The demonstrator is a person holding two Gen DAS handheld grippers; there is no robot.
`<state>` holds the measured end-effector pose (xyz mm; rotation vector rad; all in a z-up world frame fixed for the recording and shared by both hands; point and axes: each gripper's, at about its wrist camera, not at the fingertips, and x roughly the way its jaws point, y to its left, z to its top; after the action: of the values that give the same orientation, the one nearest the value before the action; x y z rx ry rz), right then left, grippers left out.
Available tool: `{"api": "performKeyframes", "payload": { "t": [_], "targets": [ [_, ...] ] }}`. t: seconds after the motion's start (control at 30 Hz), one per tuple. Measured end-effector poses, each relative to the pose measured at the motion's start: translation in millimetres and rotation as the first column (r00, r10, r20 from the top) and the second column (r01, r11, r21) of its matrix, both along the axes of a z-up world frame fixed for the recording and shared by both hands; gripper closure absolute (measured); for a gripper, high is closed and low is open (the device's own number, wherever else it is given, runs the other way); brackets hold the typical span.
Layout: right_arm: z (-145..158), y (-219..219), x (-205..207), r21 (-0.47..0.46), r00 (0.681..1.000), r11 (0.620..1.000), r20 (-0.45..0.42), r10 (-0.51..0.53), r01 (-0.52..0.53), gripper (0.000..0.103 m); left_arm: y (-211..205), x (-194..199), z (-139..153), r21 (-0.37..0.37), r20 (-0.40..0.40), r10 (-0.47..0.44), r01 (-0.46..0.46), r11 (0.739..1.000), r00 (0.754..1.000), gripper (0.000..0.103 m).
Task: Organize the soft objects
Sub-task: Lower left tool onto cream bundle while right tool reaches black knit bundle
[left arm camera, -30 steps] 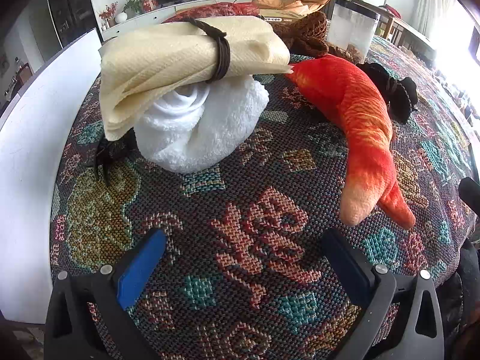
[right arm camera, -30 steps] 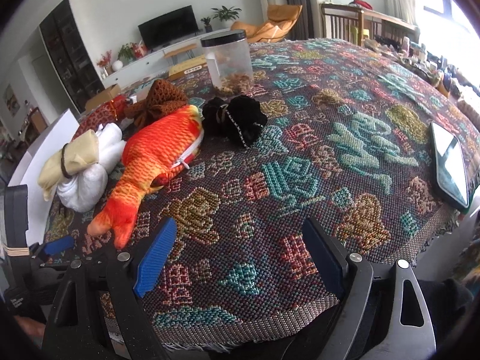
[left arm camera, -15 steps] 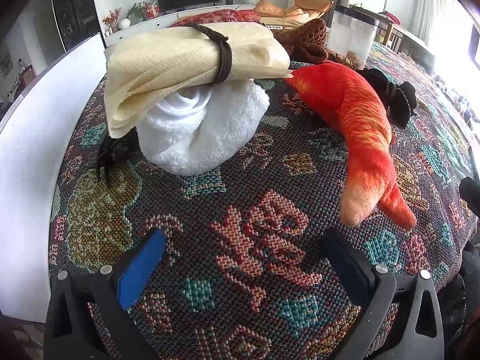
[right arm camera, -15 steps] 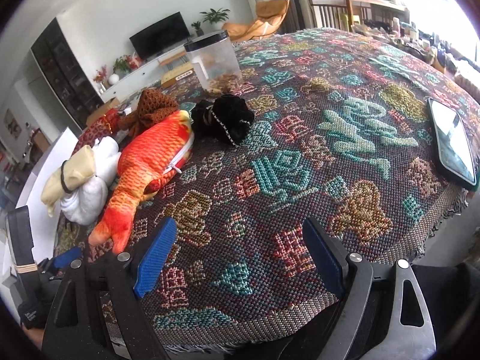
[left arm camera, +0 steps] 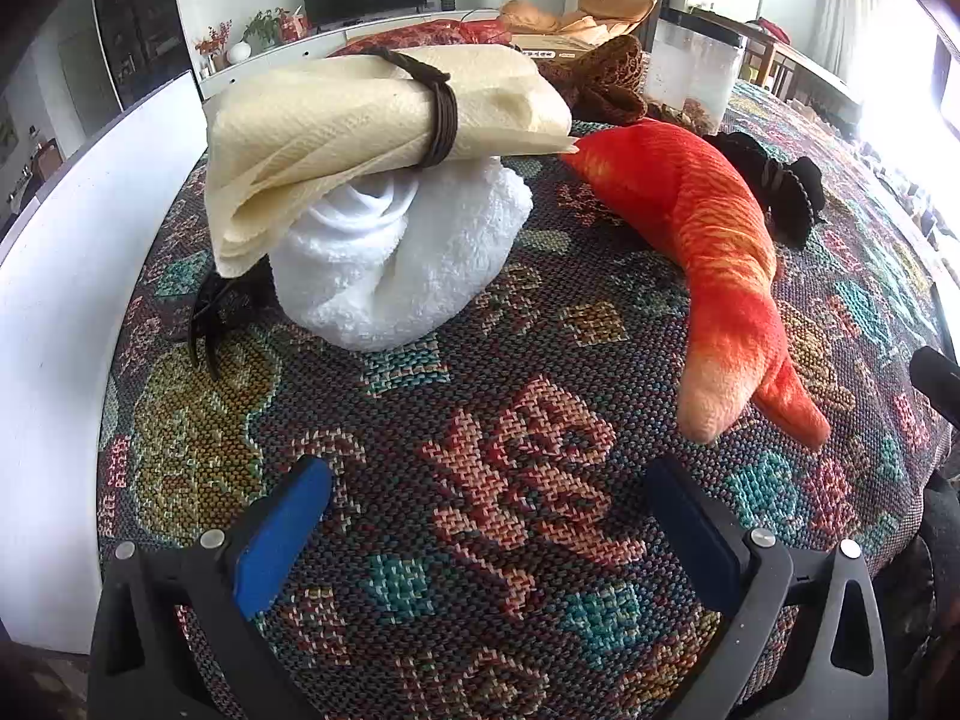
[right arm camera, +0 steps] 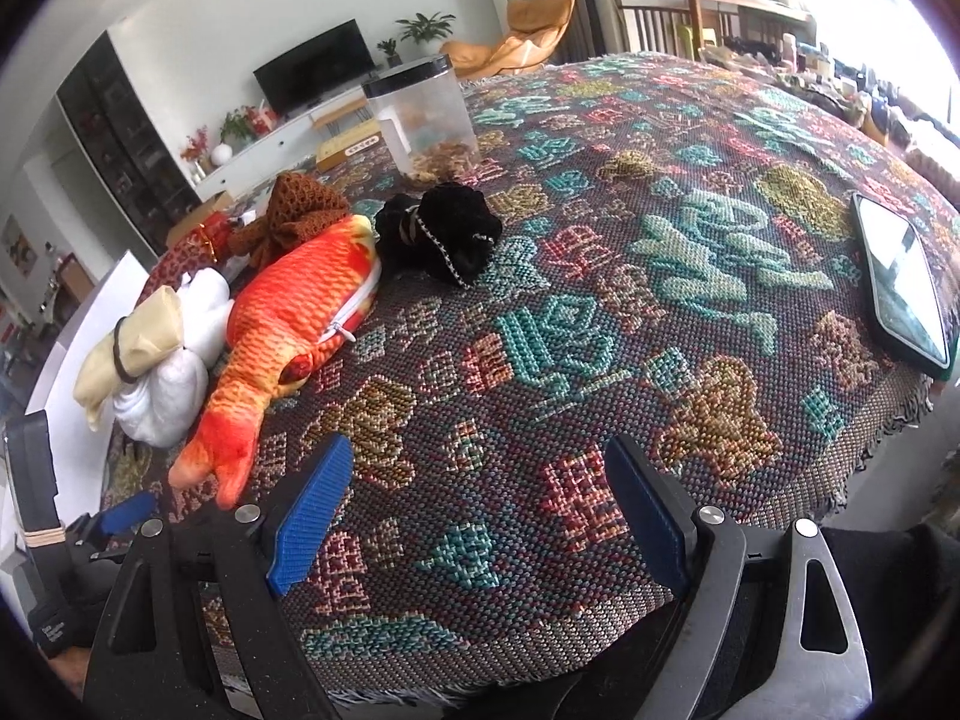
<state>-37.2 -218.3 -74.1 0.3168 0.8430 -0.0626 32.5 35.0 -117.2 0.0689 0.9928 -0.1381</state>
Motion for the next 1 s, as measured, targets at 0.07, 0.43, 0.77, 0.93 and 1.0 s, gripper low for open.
{"api": "performKeyframes", "payload": {
  "t": [0.07, 0.43, 0.77, 0.93, 1.0],
  "targets": [
    [0, -1, -1, 0.005, 1.000, 1.000, 0.005, -0.002, 0.002, 0.015, 2, -3, -1, -0.001, 0.021, -0.027, 0.027, 1.000, 0.999, 0.000],
    [-4, -9, -1, 0.062, 1.000, 0.998, -0.004, -0.006, 0.006, 0.015, 9, -11, -2, -0.007, 0.034, -0.100, 0.100, 0.995, 0.994, 0.000],
    [-11, -16, 2, 0.128, 0.999, 0.992, -0.034, -0.006, 0.010, 0.015, 10, -14, -2, -0.002, 0.029, -0.120, 0.120, 0.993, 0.992, 0.000],
    [-13, -15, 5, 0.126, 0.999, 0.992, -0.050, 0.009, -0.003, 0.015, 10, -13, -1, 0.000, 0.033, -0.132, 0.132, 0.991, 0.991, 0.000],
    [-15, -15, 6, 0.133, 0.998, 0.991, -0.060, 0.011, -0.003, 0.015, 10, -12, 0, 0.001, 0.029, -0.141, 0.141, 0.990, 0.990, 0.000]
  ]
}}
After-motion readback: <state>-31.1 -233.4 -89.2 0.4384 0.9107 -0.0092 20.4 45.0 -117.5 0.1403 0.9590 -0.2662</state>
